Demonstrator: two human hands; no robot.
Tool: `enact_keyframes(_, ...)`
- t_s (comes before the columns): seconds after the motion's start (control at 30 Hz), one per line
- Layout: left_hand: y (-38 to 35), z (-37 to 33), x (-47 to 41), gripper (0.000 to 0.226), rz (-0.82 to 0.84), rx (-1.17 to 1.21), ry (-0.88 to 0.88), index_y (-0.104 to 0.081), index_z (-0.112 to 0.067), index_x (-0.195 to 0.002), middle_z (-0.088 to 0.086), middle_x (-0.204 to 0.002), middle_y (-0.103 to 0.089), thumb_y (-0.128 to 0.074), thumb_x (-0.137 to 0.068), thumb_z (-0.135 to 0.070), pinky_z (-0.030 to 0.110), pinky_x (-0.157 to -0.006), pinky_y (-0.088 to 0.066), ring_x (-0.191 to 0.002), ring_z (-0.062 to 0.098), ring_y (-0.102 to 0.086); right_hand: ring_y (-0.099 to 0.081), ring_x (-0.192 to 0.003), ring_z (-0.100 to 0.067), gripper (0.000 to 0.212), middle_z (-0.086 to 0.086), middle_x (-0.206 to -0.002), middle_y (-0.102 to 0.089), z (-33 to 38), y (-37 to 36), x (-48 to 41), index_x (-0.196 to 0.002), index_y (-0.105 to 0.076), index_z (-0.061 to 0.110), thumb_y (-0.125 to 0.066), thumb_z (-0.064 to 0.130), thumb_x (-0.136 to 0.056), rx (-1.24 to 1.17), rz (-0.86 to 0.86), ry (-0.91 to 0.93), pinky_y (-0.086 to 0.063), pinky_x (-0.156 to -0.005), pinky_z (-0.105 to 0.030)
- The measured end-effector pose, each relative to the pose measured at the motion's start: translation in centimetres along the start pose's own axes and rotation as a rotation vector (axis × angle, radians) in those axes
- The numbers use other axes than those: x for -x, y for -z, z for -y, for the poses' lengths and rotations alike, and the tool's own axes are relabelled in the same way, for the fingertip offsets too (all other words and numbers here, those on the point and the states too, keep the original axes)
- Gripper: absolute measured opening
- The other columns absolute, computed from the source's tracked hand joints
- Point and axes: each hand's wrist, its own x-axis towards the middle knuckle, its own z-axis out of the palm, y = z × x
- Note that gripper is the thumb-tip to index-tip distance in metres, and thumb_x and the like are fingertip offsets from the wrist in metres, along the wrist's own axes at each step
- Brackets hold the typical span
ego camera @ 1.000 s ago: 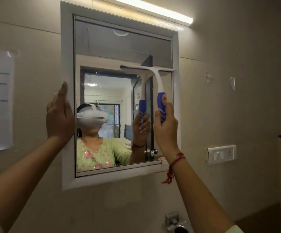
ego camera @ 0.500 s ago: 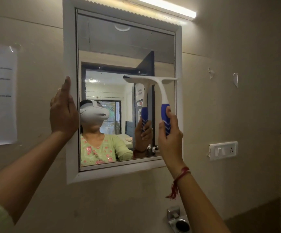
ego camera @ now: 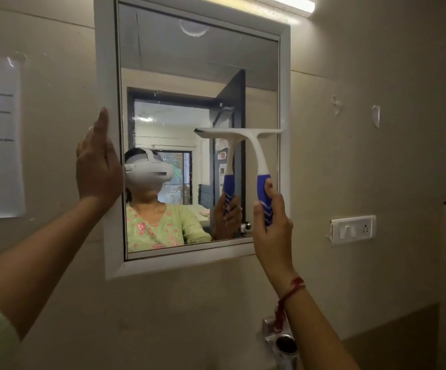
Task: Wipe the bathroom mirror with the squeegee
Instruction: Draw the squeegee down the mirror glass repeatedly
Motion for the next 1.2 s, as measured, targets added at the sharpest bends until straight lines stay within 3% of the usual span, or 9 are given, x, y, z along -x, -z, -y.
enact_keyframes(0.23,-0.1,0.1,0.1,0.048,0.004,-0.002,0.018,-0.024,-0.02,-0.145,0.007,-0.146,-0.039,-0.029,-0.098,-0.01,0.028,-0.106,-0.024,-0.132,0.027,-0.038,-0.061,-0.083,-0.011,0.047,-0.008,-0.111,-0.058,-2.7,0.7,8.6,-0.125,-0.024,0.064,-0.041,0.041,-0.087,0.038,0.057,-0.087,-0.052,-0.07,-0.016)
enact_keyframes(0.33,-0.1,0.1,0.1,0.048,0.007,-0.002,0.013,-0.024,-0.02,-0.145,0.007,-0.147,-0.038,-0.029,-0.098,-0.01,0.029,-0.107,-0.025,-0.132,0.026,-0.038,-0.06,-0.082,-0.009,0.048,-0.006,-0.112,-0.057,-2.1,0.5,8.2,-0.127,-0.026,0.061,-0.042,0.037,-0.088,0.012,0.045,-0.079,-0.053,-0.068,-0.017)
enact_keyframes(0.47,-0.1,0.2,0.1,0.048,0.006,-0.003,0.015,-0.024,-0.021,-0.145,0.007,-0.146,-0.039,-0.029,-0.098,-0.011,0.032,-0.108,-0.027,-0.131,0.027,-0.039,-0.061,-0.093,-0.019,0.046,-0.006,-0.117,-0.057,-0.5,0.0,4.9,-0.129,-0.027,0.056,-0.043,0.037,-0.09,-0.01,0.003,-0.051,-0.056,-0.075,-0.03)
enact_keyframes(0.57,-0.1,0.1,0.1,0.047,-0.002,-0.01,0.011,-0.025,-0.02,-0.144,0.007,-0.146,-0.04,-0.029,-0.098,-0.011,0.025,-0.104,-0.024,-0.13,0.026,-0.04,-0.06,-0.085,-0.012,0.046,-0.004,-0.114,-0.057,-1.2,0.3,6.0,-0.129,-0.025,0.058,-0.041,0.039,-0.089,0.035,0.015,-0.056,-0.056,-0.069,-0.027)
enact_keyframes(0.67,-0.1,0.0,0.0,0.047,-0.003,-0.013,0.006,-0.025,-0.019,-0.144,0.007,-0.145,-0.04,-0.029,-0.099,-0.01,0.022,-0.103,-0.023,-0.129,0.025,-0.041,-0.059,-0.073,-0.009,0.046,0.001,-0.098,-0.058,-2.2,0.7,10.2,-0.121,-0.027,0.063,-0.042,0.037,-0.087,0.085,0.037,-0.092,-0.053,-0.059,-0.02)
enact_keyframes(0.77,0.0,-0.1,0.0,0.047,-0.005,-0.012,0.01,-0.025,-0.018,-0.144,0.007,-0.145,-0.041,-0.029,-0.098,-0.009,0.022,-0.103,-0.024,-0.129,0.025,-0.042,-0.058,-0.069,-0.011,0.042,-0.01,-0.096,-0.061,-2.4,0.8,13.1,-0.122,-0.034,0.049,-0.045,0.03,-0.086,0.081,0.06,-0.139,-0.054,-0.059,-0.023)
enact_keyframes(0.87,0.1,-0.2,0.0,0.047,-0.01,-0.009,0.006,-0.026,-0.017,-0.144,0.009,-0.144,-0.042,-0.029,-0.098,-0.009,0.023,-0.104,-0.024,-0.128,0.026,-0.042,-0.058,-0.068,-0.008,0.038,0.002,-0.091,-0.058,-1.6,0.9,11.6,-0.119,-0.035,0.051,-0.044,0.032,-0.087,0.064,0.046,-0.138,-0.051,-0.057,-0.015)
enact_keyframes(1.03,0.1,-0.3,0.1,0.047,-0.004,-0.018,0.012,-0.026,-0.016,-0.144,0.008,-0.144,-0.042,-0.03,-0.098,-0.008,0.017,-0.102,-0.021,-0.128,0.026,-0.042,-0.06,-0.078,-0.01,0.042,0.007,-0.104,-0.054,-0.8,0.9,9.4,-0.123,-0.028,0.058,-0.041,0.042,-0.087,0.041,0.04,-0.121,-0.054,-0.063,-0.018)
enact_keyframes(1.2,0.1,-0.3,0.0,0.046,-0.002,-0.018,0.001,-0.026,-0.014,-0.144,0.008,-0.144,-0.042,-0.03,-0.098,-0.007,-0.004,-0.096,-0.012,-0.127,0.024,-0.042,-0.059,-0.073,-0.003,0.054,0.009,-0.087,-0.057,-2.7,1.5,15.4,-0.127,-0.036,0.05,-0.052,0.018,-0.086,0.111,0.044,-0.145,-0.048,-0.058,-0.01)
